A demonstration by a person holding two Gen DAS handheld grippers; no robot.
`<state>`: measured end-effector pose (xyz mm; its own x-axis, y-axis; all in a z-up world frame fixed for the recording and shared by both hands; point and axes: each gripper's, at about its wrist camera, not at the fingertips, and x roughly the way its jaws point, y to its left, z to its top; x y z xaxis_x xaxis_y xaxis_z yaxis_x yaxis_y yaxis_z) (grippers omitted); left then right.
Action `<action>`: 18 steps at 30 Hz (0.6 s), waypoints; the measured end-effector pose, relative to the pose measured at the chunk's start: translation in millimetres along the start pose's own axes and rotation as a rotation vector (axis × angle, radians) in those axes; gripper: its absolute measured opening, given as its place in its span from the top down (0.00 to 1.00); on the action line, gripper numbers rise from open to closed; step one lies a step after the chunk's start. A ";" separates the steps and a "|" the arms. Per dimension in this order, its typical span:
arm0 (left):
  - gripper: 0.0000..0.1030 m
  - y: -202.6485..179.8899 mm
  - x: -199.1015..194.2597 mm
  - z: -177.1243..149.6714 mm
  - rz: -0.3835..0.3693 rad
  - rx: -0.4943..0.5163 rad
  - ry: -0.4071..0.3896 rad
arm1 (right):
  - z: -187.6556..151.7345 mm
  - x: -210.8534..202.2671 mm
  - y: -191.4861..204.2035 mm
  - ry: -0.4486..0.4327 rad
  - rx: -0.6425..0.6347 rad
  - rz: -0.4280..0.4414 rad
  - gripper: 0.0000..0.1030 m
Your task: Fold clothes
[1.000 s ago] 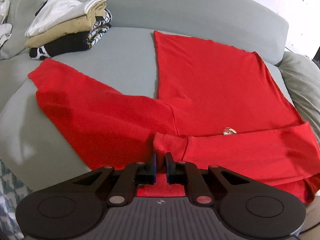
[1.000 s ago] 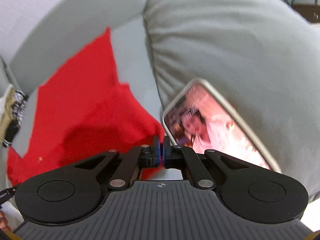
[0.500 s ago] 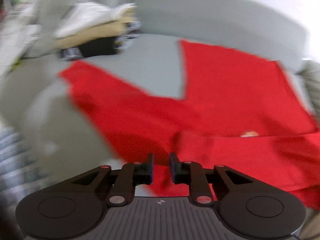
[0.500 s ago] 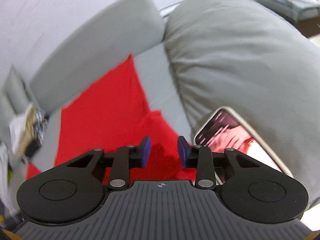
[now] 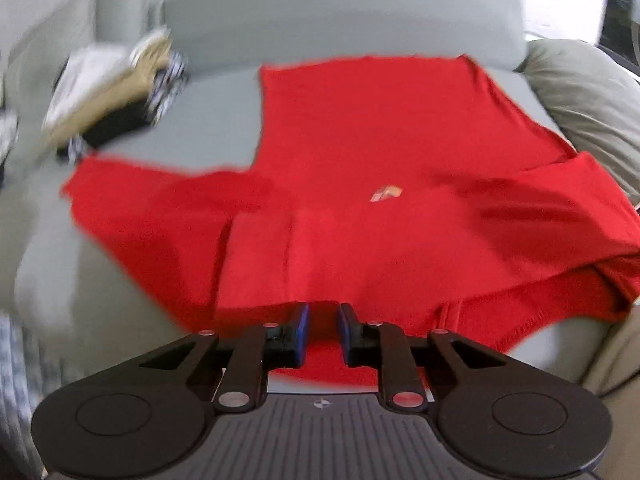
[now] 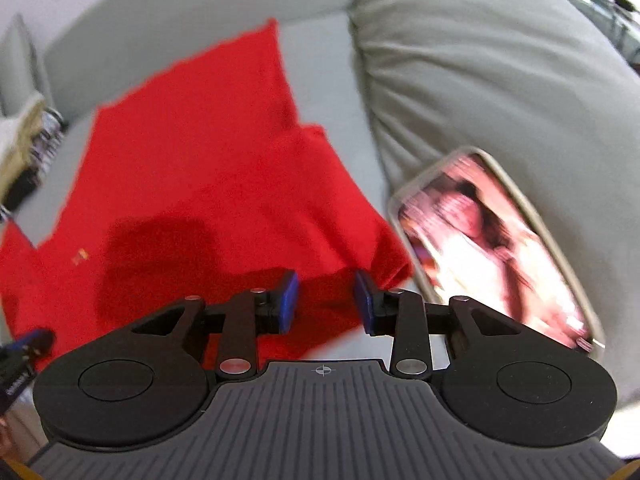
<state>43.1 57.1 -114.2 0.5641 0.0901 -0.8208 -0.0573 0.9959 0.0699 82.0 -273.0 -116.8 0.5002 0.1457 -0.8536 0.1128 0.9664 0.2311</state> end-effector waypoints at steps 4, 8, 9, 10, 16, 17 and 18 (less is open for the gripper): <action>0.72 46.8 -24.2 1.2 -0.064 -0.208 -0.033 | -2.8 -32.2 -1.7 -0.042 0.067 0.106 0.54; 0.62 120.0 -42.1 2.0 -0.102 -0.502 -0.139 | 5.1 -67.6 14.5 -0.140 0.093 0.273 0.50; 0.62 141.6 -41.5 0.7 -0.110 -0.587 -0.150 | 8.2 -76.0 19.2 -0.164 0.101 0.312 0.49; 0.62 165.3 -39.1 -1.5 -0.111 -0.672 -0.158 | 11.5 -84.7 24.6 -0.193 0.104 0.340 0.49; 0.64 262.2 12.9 -3.8 -0.149 -0.982 -0.182 | 25.5 -120.4 56.4 -0.288 0.055 0.395 0.45; 0.65 275.0 26.2 -2.2 -0.179 -1.029 -0.180 | 26.8 -119.8 62.5 -0.275 0.052 0.405 0.45; 0.65 287.7 39.5 -0.6 -0.210 -1.076 -0.178 | 28.0 -118.6 68.6 -0.260 0.051 0.415 0.45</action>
<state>48.4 347.1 -126.9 0.7520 0.0063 -0.6591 -0.5829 0.4732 -0.6605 54.5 -229.9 13.3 0.7091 0.4520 -0.5412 -0.1024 0.8254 0.5552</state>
